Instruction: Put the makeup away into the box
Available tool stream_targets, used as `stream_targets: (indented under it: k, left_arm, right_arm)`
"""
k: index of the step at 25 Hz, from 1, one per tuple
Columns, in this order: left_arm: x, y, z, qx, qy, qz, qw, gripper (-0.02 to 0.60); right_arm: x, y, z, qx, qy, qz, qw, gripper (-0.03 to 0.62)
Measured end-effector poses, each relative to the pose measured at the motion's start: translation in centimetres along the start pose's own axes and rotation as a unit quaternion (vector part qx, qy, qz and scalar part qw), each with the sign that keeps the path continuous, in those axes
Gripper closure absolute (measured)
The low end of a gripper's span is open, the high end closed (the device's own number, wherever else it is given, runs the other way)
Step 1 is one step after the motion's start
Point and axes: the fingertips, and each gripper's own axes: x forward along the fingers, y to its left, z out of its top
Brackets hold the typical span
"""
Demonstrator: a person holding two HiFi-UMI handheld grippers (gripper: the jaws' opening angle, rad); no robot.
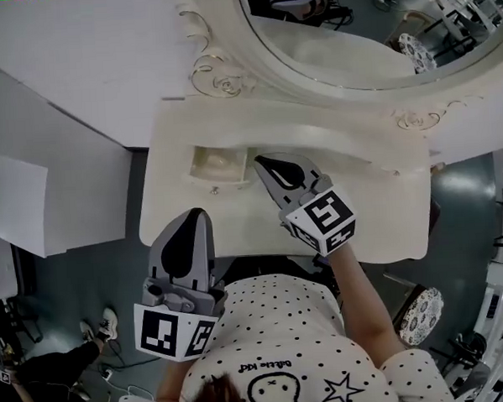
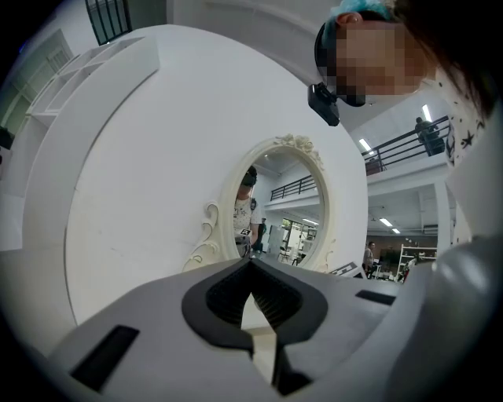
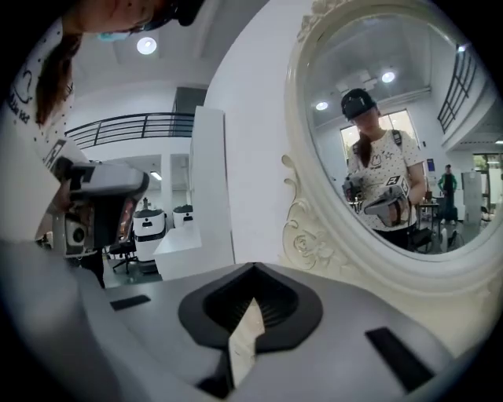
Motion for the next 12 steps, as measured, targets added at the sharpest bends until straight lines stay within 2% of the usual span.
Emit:
stream_targets:
  k: [5, 12]
  left_arm:
    - [0.4, -1.7, -0.2, 0.000, -0.001, -0.030, 0.9996, 0.577]
    - [0.4, -3.3, 0.2, 0.004, -0.011, -0.054, 0.9985, 0.577]
  right_arm:
    - [-5.2, -0.8, 3.0, 0.011, -0.053, -0.040, 0.998, 0.589]
    - [-11.1, -0.8, 6.9, 0.000, -0.115, -0.083, 0.990, 0.589]
